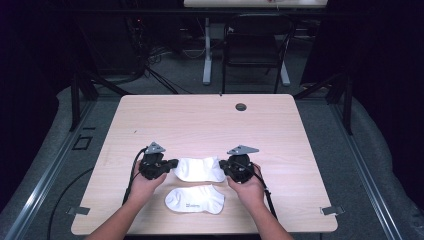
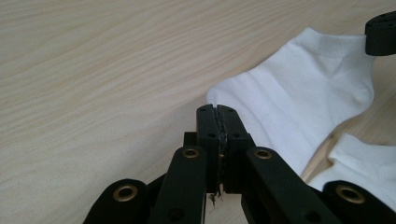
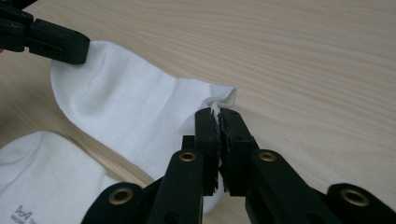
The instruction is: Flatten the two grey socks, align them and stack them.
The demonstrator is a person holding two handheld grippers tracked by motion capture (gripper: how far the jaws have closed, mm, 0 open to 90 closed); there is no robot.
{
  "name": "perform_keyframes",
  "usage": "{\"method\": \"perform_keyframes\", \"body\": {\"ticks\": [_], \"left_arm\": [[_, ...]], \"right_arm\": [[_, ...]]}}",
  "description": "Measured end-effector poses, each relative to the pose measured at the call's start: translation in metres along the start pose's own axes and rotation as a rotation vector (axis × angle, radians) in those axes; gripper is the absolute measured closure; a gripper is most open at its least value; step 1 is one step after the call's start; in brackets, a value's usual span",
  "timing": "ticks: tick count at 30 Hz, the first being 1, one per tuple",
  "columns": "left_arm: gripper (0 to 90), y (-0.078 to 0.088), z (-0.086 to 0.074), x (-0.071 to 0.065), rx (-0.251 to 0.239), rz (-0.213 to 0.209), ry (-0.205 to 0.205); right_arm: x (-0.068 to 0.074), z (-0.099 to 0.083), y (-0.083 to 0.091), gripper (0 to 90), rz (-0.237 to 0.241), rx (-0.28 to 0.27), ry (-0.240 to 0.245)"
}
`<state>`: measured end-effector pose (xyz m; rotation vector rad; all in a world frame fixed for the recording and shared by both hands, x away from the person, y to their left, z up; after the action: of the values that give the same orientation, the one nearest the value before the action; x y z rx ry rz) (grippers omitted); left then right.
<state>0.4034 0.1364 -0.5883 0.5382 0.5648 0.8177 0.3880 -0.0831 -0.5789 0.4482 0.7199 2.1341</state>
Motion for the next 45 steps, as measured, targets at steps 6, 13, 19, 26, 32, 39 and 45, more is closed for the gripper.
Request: {"method": "perform_keyframes", "body": {"ticks": [6,13,19,26,32,39,45], "left_arm": [[89.2,0.01,0.0,-0.005,-0.007,-0.012,-0.024],[89.2,0.022,-0.004,-0.011,-0.014,-0.027,-0.034],[89.2,0.035,-0.009,-0.016,-0.027,-0.049,-0.027],[89.2,0.044,-0.025,-0.024,-0.033,-0.065,-0.01],[89.2,0.053,-0.035,-0.026,-0.031,-0.075,0.005],[89.2,0.06,-0.046,-0.033,-0.023,-0.079,-0.012],[89.2,0.064,-0.052,-0.037,-0.022,-0.086,-0.021]], "right_arm": [[0.006,0.004,0.009,86.8,0.018,-0.025,0.014],[0.012,0.005,0.02,86.8,0.035,-0.038,0.028],[0.019,0.003,0.031,86.8,0.049,-0.042,0.036],[0.031,-0.003,0.041,86.8,0.071,-0.058,0.048],[0.04,-0.011,0.047,86.8,0.086,-0.06,0.053],[0.051,-0.022,0.054,86.8,0.1,-0.057,0.058],[0.059,-0.03,0.058,86.8,0.105,-0.049,0.083]]}}
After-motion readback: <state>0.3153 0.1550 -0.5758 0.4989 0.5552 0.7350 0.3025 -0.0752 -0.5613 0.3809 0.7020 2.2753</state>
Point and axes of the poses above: each handheld gripper's, and its own axes: y roughly backward along the jaws, z roughly out of its top, x roughly to its left, the point moved 7 cm from there along -y, roughly forward along the jaws, and after that the axes turned 6 degrees about y, right-handed, at the moved point
